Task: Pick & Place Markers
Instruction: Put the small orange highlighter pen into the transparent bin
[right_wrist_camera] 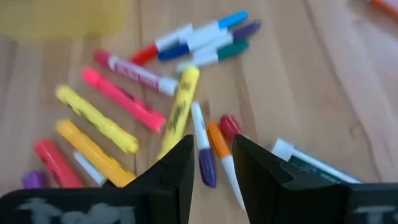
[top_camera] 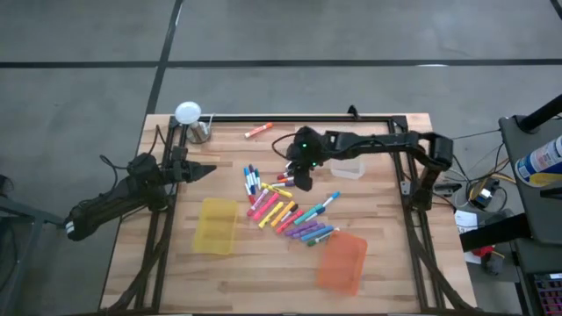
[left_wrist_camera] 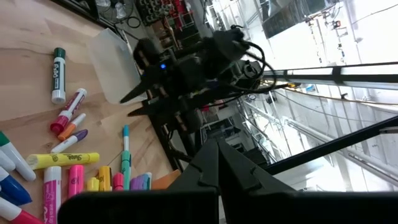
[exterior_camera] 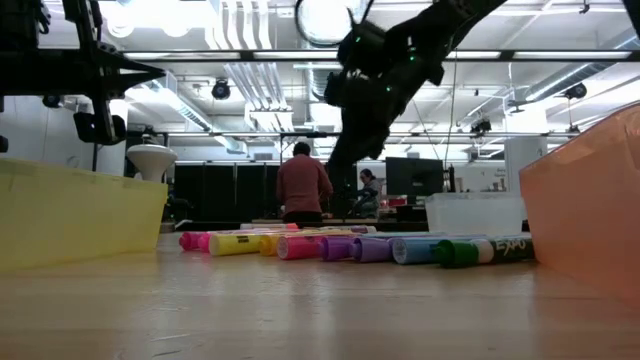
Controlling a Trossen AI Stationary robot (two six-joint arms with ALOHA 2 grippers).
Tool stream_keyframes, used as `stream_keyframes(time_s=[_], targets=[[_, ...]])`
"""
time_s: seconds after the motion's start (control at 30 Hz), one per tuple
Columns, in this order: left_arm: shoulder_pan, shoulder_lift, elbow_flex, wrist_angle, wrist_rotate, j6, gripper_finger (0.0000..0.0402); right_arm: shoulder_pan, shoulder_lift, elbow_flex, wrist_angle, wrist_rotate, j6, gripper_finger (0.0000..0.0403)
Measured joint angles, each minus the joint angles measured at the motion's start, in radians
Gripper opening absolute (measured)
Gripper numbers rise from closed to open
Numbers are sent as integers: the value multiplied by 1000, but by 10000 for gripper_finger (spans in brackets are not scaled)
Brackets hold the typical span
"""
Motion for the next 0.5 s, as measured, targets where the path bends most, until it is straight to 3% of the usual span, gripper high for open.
stream_keyframes(time_s=[0.2,0.5], targets=[[0,0,0,-2,0,-2,0,2,91,102,-197,0,-122,102],[0,0,0,-4,0,-1,0,3,246,192,-261,7,-191,102]])
